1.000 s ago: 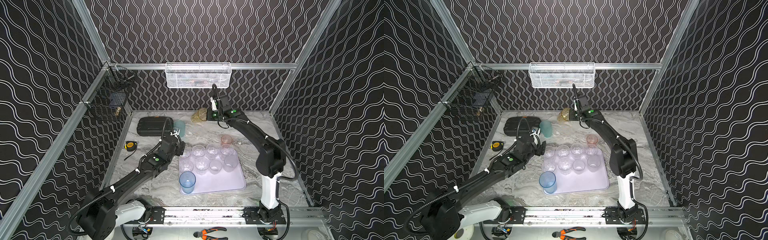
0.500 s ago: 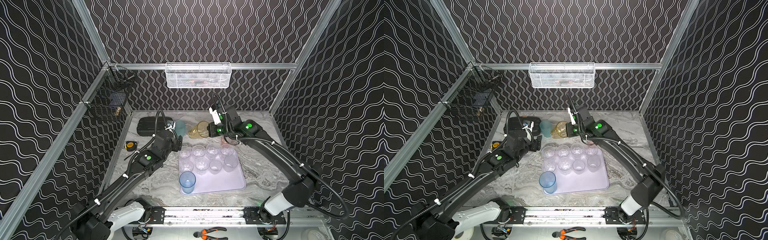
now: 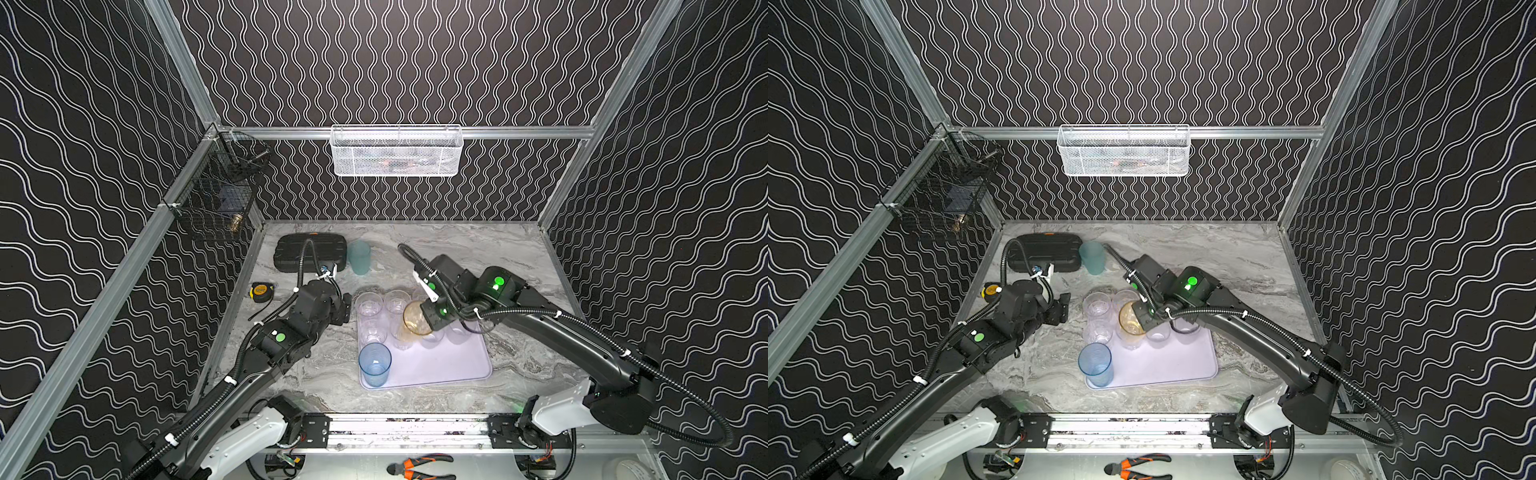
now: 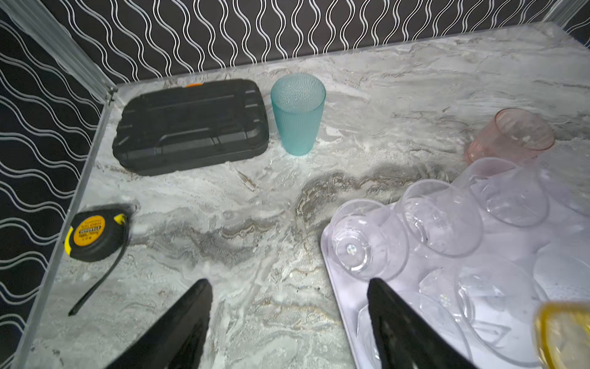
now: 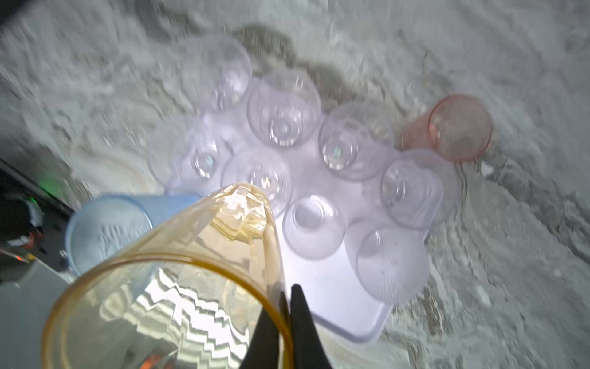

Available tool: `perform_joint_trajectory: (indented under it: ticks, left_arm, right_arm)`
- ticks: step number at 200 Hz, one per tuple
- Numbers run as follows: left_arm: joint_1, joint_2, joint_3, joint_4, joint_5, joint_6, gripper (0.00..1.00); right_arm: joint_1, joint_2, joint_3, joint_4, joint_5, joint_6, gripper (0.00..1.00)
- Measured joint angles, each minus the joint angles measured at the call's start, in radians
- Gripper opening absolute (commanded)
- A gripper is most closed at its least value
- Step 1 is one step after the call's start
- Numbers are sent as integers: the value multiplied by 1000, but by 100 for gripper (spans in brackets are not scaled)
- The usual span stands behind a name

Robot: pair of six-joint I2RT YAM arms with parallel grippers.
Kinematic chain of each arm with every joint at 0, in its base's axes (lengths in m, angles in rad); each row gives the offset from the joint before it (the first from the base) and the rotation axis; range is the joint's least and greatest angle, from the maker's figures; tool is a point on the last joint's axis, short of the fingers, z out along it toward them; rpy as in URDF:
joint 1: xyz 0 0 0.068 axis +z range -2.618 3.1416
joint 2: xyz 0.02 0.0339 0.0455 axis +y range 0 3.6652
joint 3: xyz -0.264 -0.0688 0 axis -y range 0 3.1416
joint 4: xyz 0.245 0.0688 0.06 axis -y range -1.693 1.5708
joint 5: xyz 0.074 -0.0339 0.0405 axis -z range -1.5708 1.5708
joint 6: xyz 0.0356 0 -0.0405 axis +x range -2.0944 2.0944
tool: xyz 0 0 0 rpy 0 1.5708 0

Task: Place the glasses into the tray
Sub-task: Place the glass on the tray.

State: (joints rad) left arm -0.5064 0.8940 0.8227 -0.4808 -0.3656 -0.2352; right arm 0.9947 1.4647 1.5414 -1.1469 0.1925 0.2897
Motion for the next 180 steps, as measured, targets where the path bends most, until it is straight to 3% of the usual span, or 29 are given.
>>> perform_joint_trajectory:
  ticks: [78,180]
  left_arm:
    - [0,40,-37,37,23,-8,80]
    - [-1,67,-64,82,30,-8,80]
  right_arm:
    - [105,8,-153,-25,31,58,0]
    - [110,45,-309,161,34,70,0]
